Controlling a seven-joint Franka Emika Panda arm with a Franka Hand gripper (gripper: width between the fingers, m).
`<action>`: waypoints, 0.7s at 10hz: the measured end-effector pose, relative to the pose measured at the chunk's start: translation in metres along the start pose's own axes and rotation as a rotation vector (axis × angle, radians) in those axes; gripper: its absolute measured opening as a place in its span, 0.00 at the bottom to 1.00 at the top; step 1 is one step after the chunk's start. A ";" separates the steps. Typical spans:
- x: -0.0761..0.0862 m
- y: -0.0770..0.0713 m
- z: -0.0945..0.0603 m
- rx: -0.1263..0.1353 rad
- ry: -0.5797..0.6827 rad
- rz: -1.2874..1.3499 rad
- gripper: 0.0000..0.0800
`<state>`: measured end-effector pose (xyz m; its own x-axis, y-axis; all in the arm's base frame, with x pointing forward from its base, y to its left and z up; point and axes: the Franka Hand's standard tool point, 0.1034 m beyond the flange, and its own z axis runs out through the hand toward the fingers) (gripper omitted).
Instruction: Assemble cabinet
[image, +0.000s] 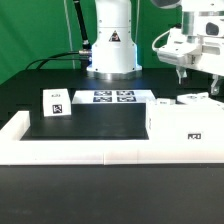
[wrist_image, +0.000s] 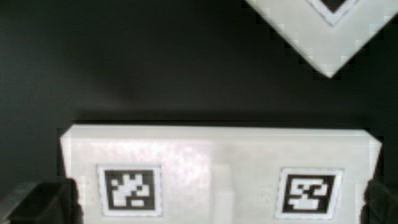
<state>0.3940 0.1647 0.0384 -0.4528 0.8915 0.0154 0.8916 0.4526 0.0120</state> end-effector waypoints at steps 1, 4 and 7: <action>-0.001 0.000 0.000 0.000 0.000 0.006 1.00; 0.008 -0.006 0.009 0.017 0.016 -0.005 1.00; 0.017 -0.010 0.022 0.043 0.033 0.012 1.00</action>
Offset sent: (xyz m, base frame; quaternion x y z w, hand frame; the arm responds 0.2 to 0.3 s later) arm -0.0283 0.0346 -0.0184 0.0124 0.0736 -0.0310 0.9967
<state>0.3780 0.1758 0.0162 -0.4411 0.8961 0.0487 0.8961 0.4428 -0.0310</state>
